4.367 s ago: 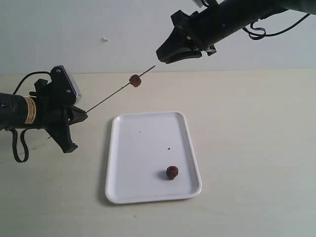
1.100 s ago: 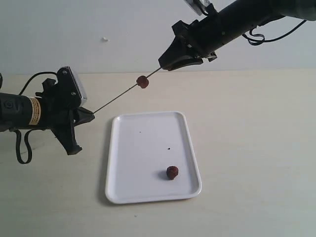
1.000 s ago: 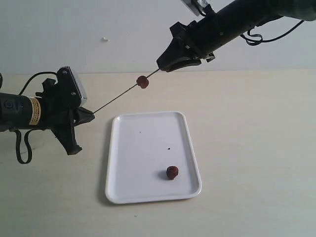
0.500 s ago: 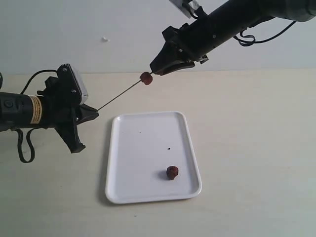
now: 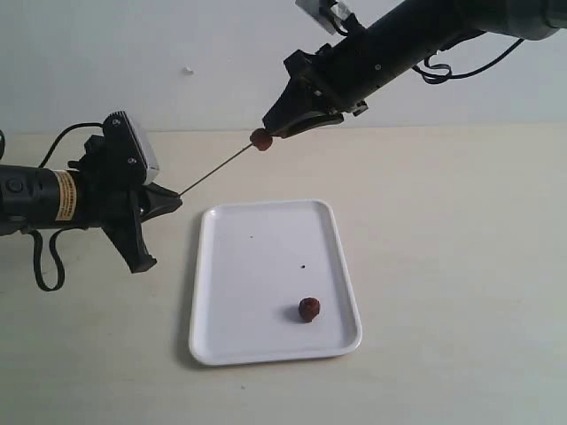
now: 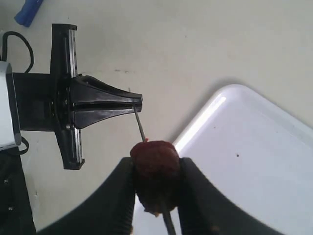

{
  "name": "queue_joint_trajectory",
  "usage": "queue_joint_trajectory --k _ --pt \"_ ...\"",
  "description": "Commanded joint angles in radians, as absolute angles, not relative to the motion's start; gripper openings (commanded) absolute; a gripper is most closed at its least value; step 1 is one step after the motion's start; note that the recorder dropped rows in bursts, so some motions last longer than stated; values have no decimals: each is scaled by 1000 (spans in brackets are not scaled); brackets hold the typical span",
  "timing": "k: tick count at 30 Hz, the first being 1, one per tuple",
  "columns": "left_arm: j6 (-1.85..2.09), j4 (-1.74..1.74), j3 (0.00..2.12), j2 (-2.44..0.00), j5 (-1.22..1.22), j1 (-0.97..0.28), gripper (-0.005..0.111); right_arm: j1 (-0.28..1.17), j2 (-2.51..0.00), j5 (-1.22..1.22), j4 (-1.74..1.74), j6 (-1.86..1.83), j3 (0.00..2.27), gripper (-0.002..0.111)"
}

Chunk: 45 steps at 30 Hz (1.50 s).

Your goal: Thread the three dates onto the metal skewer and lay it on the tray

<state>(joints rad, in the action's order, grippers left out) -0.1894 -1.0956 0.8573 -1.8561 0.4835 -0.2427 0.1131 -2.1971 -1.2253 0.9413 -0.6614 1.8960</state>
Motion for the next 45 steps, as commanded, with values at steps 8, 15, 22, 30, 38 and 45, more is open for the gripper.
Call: queue_joint_trajectory --k 8,15,22,30,38,45 --pt "-212 -1064 864 -1859 552 -249 0 116 -2198 -1221 943 -679 1901 31" --pt "-212 -1064 864 -1859 537 -249 0 116 -2198 -1221 949 -681 1901 76" --pt "-212 -1034 864 -1859 472 -249 0 61 -2112 -1221 927 -678 1903 76" --pt "-212 -1000 864 -1859 410 -249 0 96 -1988 -1221 578 -690 1901 75" --pt "-179 -832 864 -1859 386 -220 0 324 -1979 -1221 233 -589 1792 70" --pt "-187 -819 864 -1859 331 -191 0 421 -1979 -1221 175 -294 1613 70"
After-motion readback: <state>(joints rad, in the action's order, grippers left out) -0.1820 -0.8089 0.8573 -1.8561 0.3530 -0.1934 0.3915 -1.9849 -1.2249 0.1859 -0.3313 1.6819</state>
